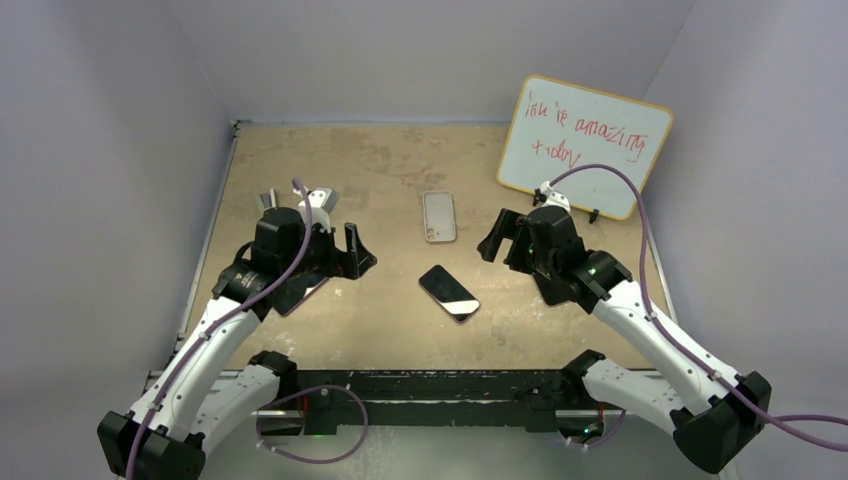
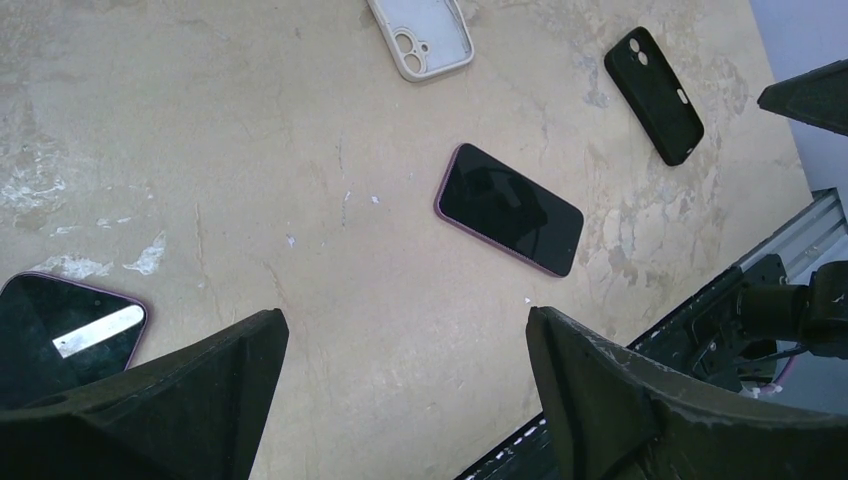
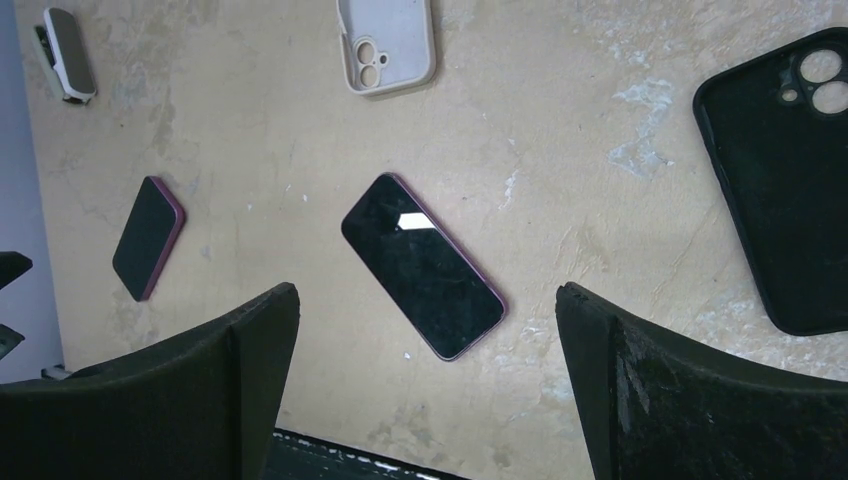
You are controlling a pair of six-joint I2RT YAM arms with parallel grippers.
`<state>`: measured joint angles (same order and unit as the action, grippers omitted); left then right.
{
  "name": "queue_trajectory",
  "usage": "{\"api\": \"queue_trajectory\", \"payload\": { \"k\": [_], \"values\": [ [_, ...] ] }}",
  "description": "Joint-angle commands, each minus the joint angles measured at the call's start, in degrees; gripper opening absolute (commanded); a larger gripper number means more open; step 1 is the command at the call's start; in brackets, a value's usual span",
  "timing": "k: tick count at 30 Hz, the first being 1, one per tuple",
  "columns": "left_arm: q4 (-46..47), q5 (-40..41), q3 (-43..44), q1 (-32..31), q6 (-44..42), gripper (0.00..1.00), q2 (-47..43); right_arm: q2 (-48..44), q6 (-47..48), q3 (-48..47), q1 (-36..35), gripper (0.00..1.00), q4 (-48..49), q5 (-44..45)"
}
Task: Put the phone into the phone case
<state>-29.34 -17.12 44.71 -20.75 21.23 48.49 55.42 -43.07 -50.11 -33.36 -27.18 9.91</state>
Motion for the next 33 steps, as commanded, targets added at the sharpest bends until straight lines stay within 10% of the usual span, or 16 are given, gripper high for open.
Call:
{"api": "queue_trajectory", "payload": {
  "k": [1,18,33],
  "values": [
    [1.73,1.16,0.43,-0.08,-0.88,0.94,0.11,-1.2,0.03,0.42,0.14,0.99,-0.39,2.88],
    [1.04,7.07,-0.15,-0.08,-0.42,0.94,-3.11,1.19,10.11,8.75,0.05,0.99,16.32,-14.26],
    [0.48,9.99,-0.32,-0.08,0.43,0.93,-6.23,20.03,16.66,6.28,-8.98,0.99,18.94,-8.6]
  ]
}}
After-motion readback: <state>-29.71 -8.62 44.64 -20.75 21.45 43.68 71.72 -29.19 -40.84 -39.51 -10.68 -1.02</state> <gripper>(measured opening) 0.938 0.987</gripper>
